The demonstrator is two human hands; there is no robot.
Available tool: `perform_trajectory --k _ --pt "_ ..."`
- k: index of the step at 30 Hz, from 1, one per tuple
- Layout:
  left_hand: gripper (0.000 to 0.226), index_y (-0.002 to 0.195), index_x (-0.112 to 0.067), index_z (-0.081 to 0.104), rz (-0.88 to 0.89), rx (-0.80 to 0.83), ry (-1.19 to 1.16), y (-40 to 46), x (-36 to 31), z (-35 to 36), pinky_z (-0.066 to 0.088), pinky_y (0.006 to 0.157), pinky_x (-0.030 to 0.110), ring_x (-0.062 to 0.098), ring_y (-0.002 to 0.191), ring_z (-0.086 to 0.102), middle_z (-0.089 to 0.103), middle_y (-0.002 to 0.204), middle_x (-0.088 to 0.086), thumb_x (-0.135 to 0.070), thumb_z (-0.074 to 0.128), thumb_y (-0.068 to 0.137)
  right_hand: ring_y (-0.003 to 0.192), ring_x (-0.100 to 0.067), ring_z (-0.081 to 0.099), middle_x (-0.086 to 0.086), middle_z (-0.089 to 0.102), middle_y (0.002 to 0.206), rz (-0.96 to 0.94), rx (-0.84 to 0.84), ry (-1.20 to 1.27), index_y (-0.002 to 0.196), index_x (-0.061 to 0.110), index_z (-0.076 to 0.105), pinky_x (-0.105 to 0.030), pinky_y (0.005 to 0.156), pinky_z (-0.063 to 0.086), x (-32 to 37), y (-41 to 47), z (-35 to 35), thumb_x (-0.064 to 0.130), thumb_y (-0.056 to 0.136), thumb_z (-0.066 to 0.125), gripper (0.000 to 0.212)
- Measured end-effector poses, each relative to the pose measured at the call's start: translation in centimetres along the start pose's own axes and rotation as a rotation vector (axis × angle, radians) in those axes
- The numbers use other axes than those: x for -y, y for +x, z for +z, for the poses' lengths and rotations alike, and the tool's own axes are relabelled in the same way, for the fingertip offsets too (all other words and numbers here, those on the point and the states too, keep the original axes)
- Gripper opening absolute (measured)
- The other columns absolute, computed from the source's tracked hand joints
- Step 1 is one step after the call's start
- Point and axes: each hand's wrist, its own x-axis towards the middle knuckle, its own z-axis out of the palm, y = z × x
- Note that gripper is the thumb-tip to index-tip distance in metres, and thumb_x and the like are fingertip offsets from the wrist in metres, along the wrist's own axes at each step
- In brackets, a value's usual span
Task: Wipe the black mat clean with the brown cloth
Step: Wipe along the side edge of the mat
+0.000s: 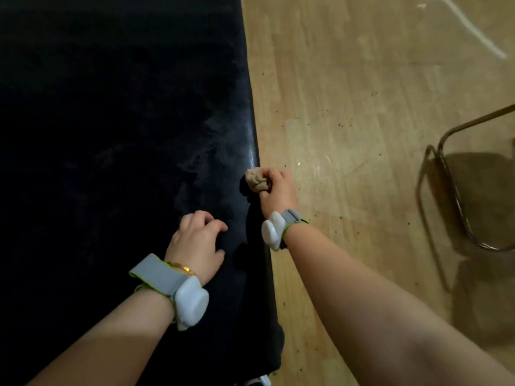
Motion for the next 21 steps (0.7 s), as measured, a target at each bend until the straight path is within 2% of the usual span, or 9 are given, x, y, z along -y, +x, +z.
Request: perform_trajectory --k 3,7,8,12,16,21 --pt "0.045 0.127 -0.030 0.050 -0.004 0.016 0.004 -0.4 0.0 0.3 0.032 0.102 0.028 0.016 0.124 0.027 0.036 0.126 -0.007 -0.030 0.063 0.084 0.104 -0.025 0.052 -0.008 0.047 0.117 0.001 0.083 0.014 0.110 0.010 0.057 -0.039 0.098 0.044 -2.4 -3.5 -0.4 -0.006 0.078 0.051 0.037" --pt "0.044 0.128 -0.031 0.049 -0.003 0.031 -0.003 -0.5 -0.3 0.5 0.033 0.103 0.029 0.016 0.125 0.027 0.036 0.126 -0.007 -0.029 0.062 0.085 0.092 -0.014 0.045 -0.009 0.048 0.115 0.005 0.174 -0.005 0.109 0.008 0.059 -0.015 0.084 0.036 -3.9 -7.4 -1.3 -0.007 0.078 0.052 0.034" --pt "0.044 0.128 -0.031 0.049 0.000 0.033 -0.001 -0.5 -0.4 0.4 0.033 0.103 0.028 0.016 0.125 0.027 0.036 0.126 -0.007 -0.029 0.062 0.085 0.092 -0.013 0.045 -0.008 0.048 0.114 0.006 0.159 0.017 0.107 0.008 0.060 -0.015 0.083 0.036 -3.6 -7.2 -1.4 -0.008 0.079 0.052 0.033" --pt "0.045 0.128 -0.031 0.048 -0.004 0.009 0.004 -0.2 -0.6 0.2 0.034 0.101 0.028 0.015 0.124 0.027 0.036 0.126 -0.007 -0.030 0.062 0.085 0.102 -0.021 0.052 -0.005 0.045 0.117 0.018 0.067 0.084 0.112 0.010 0.057 -0.030 0.094 0.045 -1.7 -3.0 -1.0 -0.007 0.082 0.050 0.036" --pt "0.045 0.128 -0.030 0.048 -0.009 0.014 0.022 -0.1 -0.7 0.1 0.034 0.100 0.028 0.016 0.125 0.026 0.035 0.126 -0.007 -0.030 0.062 0.086 0.102 -0.022 0.051 -0.007 0.044 0.116 0.023 0.033 0.095 0.112 0.008 0.057 -0.031 0.097 0.043 -1.0 -2.1 -0.7 -0.010 0.079 0.047 0.038" --pt "0.045 0.129 -0.031 0.047 0.000 0.020 0.015 -0.1 -1.4 0.3 0.034 0.101 0.028 0.015 0.126 0.025 0.034 0.128 -0.008 -0.031 0.062 0.086 0.096 -0.011 0.044 0.000 0.045 0.109 0.011 0.157 0.030 0.104 0.011 0.059 -0.021 0.089 0.038 -3.9 -7.7 -1.1 -0.008 0.078 0.051 0.033"
